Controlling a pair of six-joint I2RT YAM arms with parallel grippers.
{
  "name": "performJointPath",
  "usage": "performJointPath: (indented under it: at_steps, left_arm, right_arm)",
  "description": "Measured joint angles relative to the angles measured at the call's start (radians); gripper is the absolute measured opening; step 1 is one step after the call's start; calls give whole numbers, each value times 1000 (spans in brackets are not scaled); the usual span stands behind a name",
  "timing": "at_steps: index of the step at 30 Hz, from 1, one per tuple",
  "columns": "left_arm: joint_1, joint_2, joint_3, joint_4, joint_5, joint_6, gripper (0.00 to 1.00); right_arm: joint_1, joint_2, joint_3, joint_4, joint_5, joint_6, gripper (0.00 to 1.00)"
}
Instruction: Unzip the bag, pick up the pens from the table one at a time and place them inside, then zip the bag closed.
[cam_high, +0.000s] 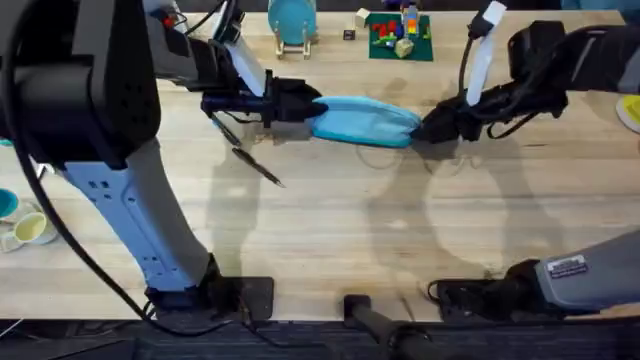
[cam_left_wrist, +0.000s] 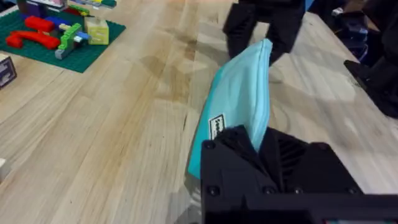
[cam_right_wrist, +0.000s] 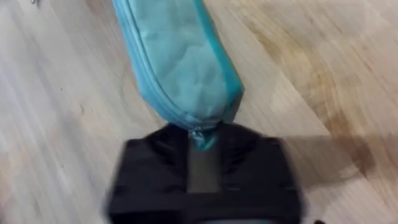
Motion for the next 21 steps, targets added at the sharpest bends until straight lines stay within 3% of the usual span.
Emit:
performJointPath:
  at_steps: [1, 2, 21]
  left_arm:
    - [0, 0, 0, 0, 0, 0, 42]
    - [0, 0, 0, 0, 0, 0, 42]
    - [-1, 0, 0, 0, 0, 0, 42]
  right_arm:
    - [0, 0, 0, -7, -2, 1, 82]
    - [1, 0, 0, -10, 0, 0, 49]
    - [7, -2, 18, -47, 33, 29, 31]
